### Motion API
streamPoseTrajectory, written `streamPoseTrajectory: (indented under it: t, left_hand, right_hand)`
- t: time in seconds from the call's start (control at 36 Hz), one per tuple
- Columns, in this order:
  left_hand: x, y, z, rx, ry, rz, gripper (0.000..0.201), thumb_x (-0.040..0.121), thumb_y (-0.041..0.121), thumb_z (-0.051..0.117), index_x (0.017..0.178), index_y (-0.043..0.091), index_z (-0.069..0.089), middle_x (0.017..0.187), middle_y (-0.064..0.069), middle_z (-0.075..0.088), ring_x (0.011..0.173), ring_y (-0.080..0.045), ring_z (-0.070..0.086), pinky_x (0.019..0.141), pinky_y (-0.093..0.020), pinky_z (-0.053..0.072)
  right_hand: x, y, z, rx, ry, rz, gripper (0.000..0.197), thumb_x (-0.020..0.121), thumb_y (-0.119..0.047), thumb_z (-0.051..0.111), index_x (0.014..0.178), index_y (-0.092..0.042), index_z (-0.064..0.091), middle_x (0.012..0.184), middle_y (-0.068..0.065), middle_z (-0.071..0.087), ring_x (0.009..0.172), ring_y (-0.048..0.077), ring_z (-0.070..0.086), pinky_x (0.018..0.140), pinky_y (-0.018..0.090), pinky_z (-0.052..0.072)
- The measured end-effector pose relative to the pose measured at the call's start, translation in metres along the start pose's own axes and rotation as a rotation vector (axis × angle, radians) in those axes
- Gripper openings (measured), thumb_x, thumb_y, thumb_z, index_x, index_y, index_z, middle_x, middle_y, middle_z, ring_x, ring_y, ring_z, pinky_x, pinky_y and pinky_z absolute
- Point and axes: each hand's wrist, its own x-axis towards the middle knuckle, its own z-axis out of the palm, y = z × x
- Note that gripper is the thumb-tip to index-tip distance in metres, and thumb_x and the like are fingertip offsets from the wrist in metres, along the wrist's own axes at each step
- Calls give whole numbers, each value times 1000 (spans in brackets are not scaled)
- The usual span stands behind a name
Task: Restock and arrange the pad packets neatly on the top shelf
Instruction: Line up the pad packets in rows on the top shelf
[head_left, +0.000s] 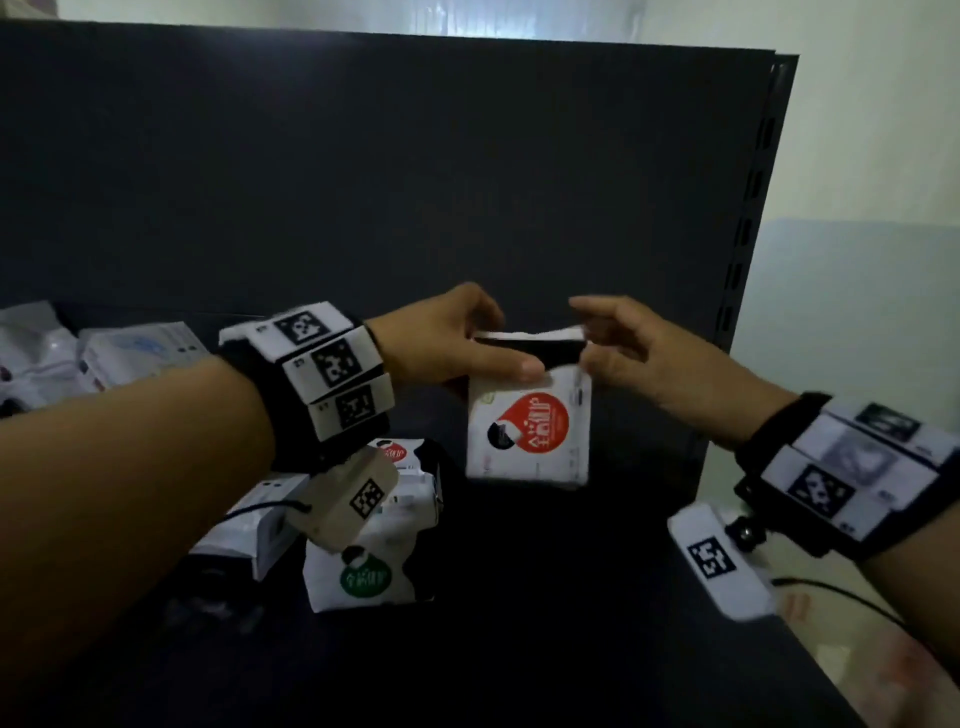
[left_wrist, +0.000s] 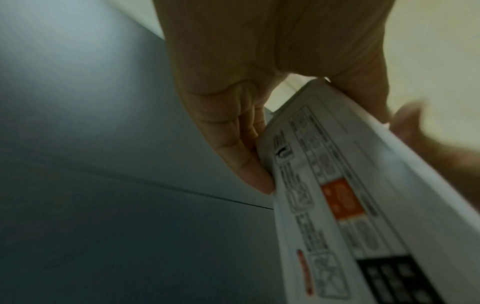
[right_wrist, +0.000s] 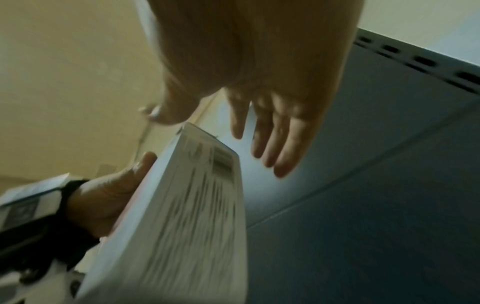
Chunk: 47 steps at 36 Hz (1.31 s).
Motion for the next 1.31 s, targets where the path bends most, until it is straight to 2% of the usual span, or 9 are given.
streamPoseTrajectory:
  t: [0.14,0.33,0.47,0.56,0.81,0.94,1.0,1.19,1.31]
  left_hand:
    - [-1,10,7,164,-26,31,92,36,66,72,114,28,40,102,4,64,86,-9,66,61,-19,55]
    - [-28,-8,-23,577,-79,-131,83,51,71,66,121,31,49,113,12,62,104,-9,59,96,-33,47]
    - [-47,-40,-28,882,-337,-357,71,74,58,67,134,26,46,121,11,55,104,-9,52,93,-23,41]
    - [-48,-54,-26,969,-352,-386,63,84,53,60,138,24,44,136,7,50,120,-13,48,92,-20,32]
    - [-26,-69,-38,1060,-259,-412,51,94,42,50,139,17,45,144,-2,44,131,-19,41,104,-26,30]
    - [-15,-82,-40,1053,-263,-437,59,88,51,56,138,20,46,141,0,47,127,-19,45,106,-30,34]
    - [-15,-84,-40,1021,-283,-437,62,86,53,57,139,22,45,141,2,47,128,-18,44,105,-28,32]
    - [-30,-81,-27,750,-425,-317,72,64,62,74,128,41,49,111,23,58,102,-1,56,90,-19,43]
    - [-41,-85,-11,796,-516,-313,76,60,57,79,126,48,42,113,23,55,99,-2,55,88,-21,44]
  right_hand:
    - [9,-17,7,-178,-265,33,103,57,-54,76,145,-49,21,125,-31,48,104,-12,54,75,5,47]
    - [10,20,4,-241,-241,307,45,76,-19,79,116,-30,61,102,-1,72,90,16,70,82,36,59]
    - [11,64,10,-32,-146,566,24,79,-12,74,99,-2,66,87,12,75,74,23,71,64,32,58]
    - [16,79,17,7,-123,627,24,79,-9,74,100,0,67,94,17,74,83,31,70,76,46,56]
    - [11,108,7,-156,-174,753,12,78,-3,75,76,-4,64,46,0,63,35,9,56,36,13,39]
    - [5,123,6,-227,-218,810,23,74,2,77,95,4,68,89,29,68,78,34,61,81,50,53]
    - [7,127,7,-298,-217,818,32,73,-3,79,102,5,69,100,27,69,88,37,65,89,50,51]
    - [20,149,8,-461,-172,862,43,72,-21,81,110,-5,69,101,14,72,97,31,67,93,42,53]
    - [24,143,6,-524,-190,887,36,69,-25,85,96,-6,69,80,5,69,78,23,66,67,30,55]
